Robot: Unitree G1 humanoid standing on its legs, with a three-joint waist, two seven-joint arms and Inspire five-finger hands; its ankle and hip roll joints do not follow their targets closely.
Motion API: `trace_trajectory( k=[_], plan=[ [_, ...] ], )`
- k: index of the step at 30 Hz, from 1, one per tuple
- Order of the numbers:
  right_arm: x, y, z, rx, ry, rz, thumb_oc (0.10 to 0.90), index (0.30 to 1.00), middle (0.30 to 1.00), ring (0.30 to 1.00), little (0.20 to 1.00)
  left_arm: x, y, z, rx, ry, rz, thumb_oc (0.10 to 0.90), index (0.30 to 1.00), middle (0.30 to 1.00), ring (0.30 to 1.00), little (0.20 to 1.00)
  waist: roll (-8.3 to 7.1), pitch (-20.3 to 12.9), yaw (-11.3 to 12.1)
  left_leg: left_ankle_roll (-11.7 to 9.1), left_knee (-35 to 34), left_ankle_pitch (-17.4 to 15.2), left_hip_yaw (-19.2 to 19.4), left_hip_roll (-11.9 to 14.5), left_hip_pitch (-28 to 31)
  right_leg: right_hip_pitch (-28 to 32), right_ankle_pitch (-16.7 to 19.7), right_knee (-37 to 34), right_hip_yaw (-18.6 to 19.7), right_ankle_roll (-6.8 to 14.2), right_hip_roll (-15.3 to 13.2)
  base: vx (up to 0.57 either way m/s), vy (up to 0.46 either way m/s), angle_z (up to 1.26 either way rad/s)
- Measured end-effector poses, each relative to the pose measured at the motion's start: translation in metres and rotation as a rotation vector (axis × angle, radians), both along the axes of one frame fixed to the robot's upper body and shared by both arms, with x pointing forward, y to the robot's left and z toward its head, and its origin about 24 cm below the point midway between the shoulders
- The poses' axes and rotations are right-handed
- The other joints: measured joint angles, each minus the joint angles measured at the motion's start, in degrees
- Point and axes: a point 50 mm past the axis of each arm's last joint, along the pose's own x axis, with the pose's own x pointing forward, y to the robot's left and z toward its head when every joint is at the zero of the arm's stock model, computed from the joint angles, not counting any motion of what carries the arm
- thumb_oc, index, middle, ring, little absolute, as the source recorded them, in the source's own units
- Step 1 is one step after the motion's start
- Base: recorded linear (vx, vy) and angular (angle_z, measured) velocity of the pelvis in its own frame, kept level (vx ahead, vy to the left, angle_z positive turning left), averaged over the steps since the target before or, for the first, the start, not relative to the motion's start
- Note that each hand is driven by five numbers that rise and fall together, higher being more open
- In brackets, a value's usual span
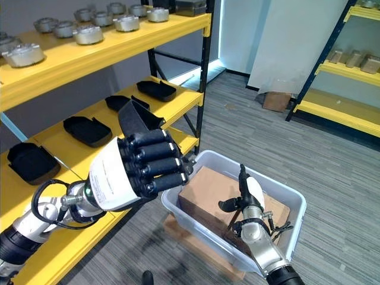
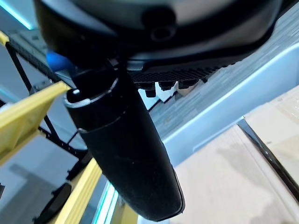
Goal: Move parts from the plastic box to the shelf.
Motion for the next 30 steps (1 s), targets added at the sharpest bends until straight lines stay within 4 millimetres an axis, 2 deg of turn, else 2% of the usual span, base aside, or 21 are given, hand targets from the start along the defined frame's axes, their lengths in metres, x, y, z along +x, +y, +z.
trace_trajectory(
  k=[5, 7, 11, 13, 18, 25, 30],
  plan=[
    [-0.001, 0.007, -0.002, -0.004, -0.023, -0.018, 0.9, 1.0, 1.0, 1.0, 1.0, 0.001, -0.005, 0.004, 0.02, -0.018, -0.031, 0.4, 0.3, 0.3, 0.3, 0.3, 0.08, -0.4, 0.0, 0.0, 0.0, -0.5, 1.6, -0.2, 1.3, 0.6, 0.2, -0.7, 1.2, 0.2, -0.6, 0.09, -0.098, -0.14],
    [-0.001, 0.012, -0.001, -0.017, -0.051, -0.03, 0.9, 1.0, 1.0, 1.0, 1.0, -0.001, -0.005, 0.006, 0.03, -0.026, -0.038, 0.4, 0.3, 0.3, 0.3, 0.3, 0.08, -0.4, -0.2, -0.1, 0.0, -1.2, 3.8, -0.1, 2.4, 0.4, 0.4, -0.6, 2.2, 0.5, -0.9, 0.1, -0.049, -0.44],
    [0.001, 0.017, 0.011, -0.072, -0.118, -0.004, 0.9, 1.0, 1.0, 1.0, 1.0, -0.001, -0.006, 0.009, 0.037, -0.036, -0.019, 0.4, 0.3, 0.3, 0.3, 0.3, 0.07, -0.4, -3.5, -0.1, 0.0, -2.3, 7.0, -0.1, 4.4, 0.2, 0.5, -0.3, 4.9, 0.8, -1.3, 0.07, -0.049, -0.46],
    [0.002, 0.014, 0.018, -0.106, -0.147, 0.002, 0.9, 1.0, 1.0, 1.0, 1.0, 0.0, -0.005, 0.009, 0.028, -0.04, -0.003, 0.4, 0.3, 0.3, 0.3, 0.3, 0.1, -0.4, -4.6, -0.2, 0.0, -2.3, 7.3, 0.0, 4.4, -0.2, 0.6, -0.3, 5.5, 0.8, -1.3, 0.05, -0.052, -0.18],
    [0.002, 0.003, 0.021, -0.16, -0.15, 0.0, 0.9, 1.0, 1.0, 1.0, 1.0, 0.0, -0.005, 0.009, 0.027, -0.038, -0.001, 0.4, 0.3, 0.3, 0.3, 0.3, 0.1, -0.4, -4.3, -0.2, 0.0, -2.4, 8.1, 0.0, 4.4, -0.4, 0.8, -0.6, 5.9, 0.8, -1.2, 0.05, -0.051, -0.05],
    [0.0, 0.011, 0.019, -0.197, -0.153, 0.037, 0.9, 1.0, 1.0, 1.0, 1.0, 0.0, -0.005, 0.008, 0.027, -0.032, 0.001, 0.4, 0.3, 0.3, 0.3, 0.3, 0.19, -0.5, -4.3, -0.4, 0.0, -2.6, 8.4, 0.1, 4.7, -0.4, 0.8, -0.4, 6.3, 0.8, -1.2, 0.03, -0.039, -0.02],
    [0.005, 0.016, 0.025, -0.217, -0.179, 0.059, 0.9, 1.0, 1.0, 1.0, 1.0, 0.0, -0.004, 0.008, 0.019, -0.034, 0.01, 0.4, 0.3, 0.3, 0.3, 0.3, 0.3, -0.5, -4.4, -0.3, 0.0, -2.7, 9.0, 0.1, 5.0, -1.1, 0.8, 0.2, 7.3, 0.8, -1.3, 0.02, 0.0, -0.1]
  ],
)
